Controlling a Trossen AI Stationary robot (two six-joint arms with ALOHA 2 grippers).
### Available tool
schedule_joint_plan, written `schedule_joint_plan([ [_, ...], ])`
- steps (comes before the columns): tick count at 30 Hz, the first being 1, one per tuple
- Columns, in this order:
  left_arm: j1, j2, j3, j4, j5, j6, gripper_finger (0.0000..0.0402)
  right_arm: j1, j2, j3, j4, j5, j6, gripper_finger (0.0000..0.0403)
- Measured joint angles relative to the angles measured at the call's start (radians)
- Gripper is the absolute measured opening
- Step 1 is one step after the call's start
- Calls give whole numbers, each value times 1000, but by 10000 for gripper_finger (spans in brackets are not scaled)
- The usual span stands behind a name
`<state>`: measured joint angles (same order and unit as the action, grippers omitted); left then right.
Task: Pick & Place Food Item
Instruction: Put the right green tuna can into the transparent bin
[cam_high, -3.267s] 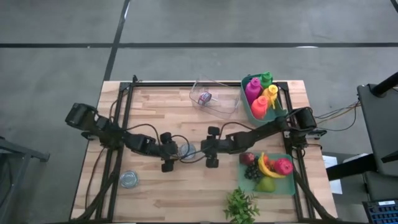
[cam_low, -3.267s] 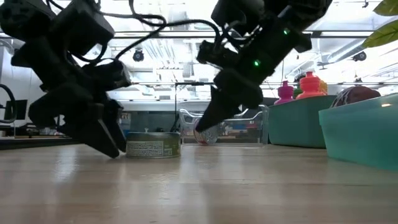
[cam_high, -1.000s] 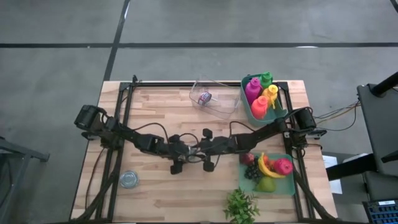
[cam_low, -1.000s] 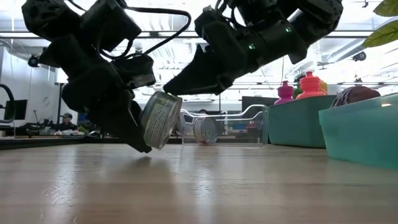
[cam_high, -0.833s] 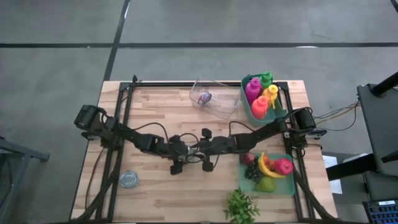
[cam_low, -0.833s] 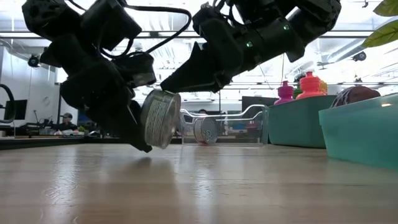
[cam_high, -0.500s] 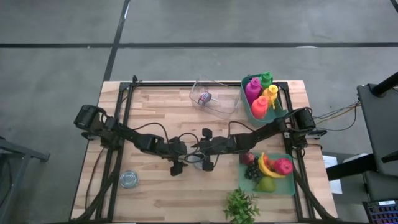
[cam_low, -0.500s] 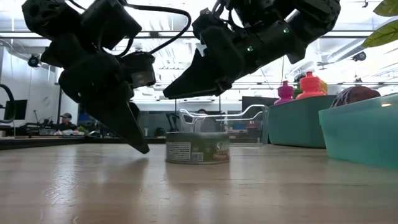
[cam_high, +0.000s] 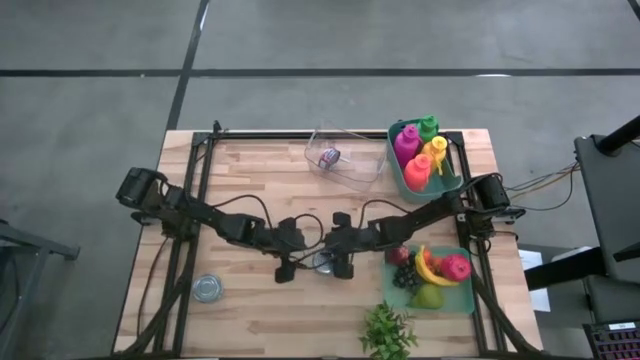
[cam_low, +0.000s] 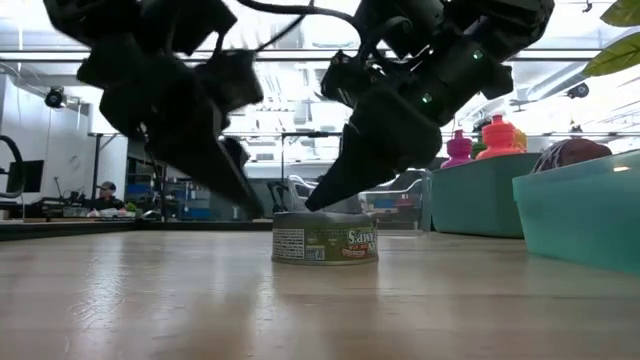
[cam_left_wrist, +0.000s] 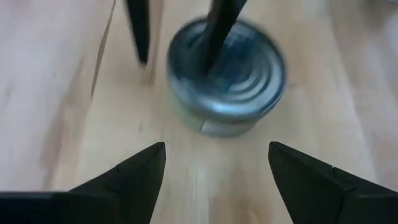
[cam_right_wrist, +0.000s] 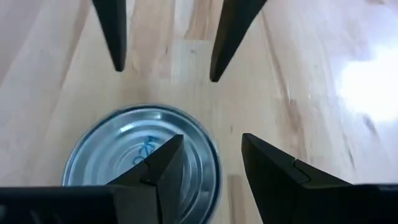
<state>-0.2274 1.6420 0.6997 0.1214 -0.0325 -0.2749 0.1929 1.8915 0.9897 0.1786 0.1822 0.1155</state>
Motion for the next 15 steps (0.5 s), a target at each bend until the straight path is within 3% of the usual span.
schedule_joint_plan([
  [3, 0, -22, 36, -19, 0, 77, 289, 6, -4, 0, 16, 14, -10, 157],
  [8, 0, -32, 79, -23, -1, 116, 289, 8, -31, 0, -22, 127, -9, 157],
  [15, 2, -9, 94, -73, -4, 120, 289, 20, -145, -1, -285, 186, 90, 157],
])
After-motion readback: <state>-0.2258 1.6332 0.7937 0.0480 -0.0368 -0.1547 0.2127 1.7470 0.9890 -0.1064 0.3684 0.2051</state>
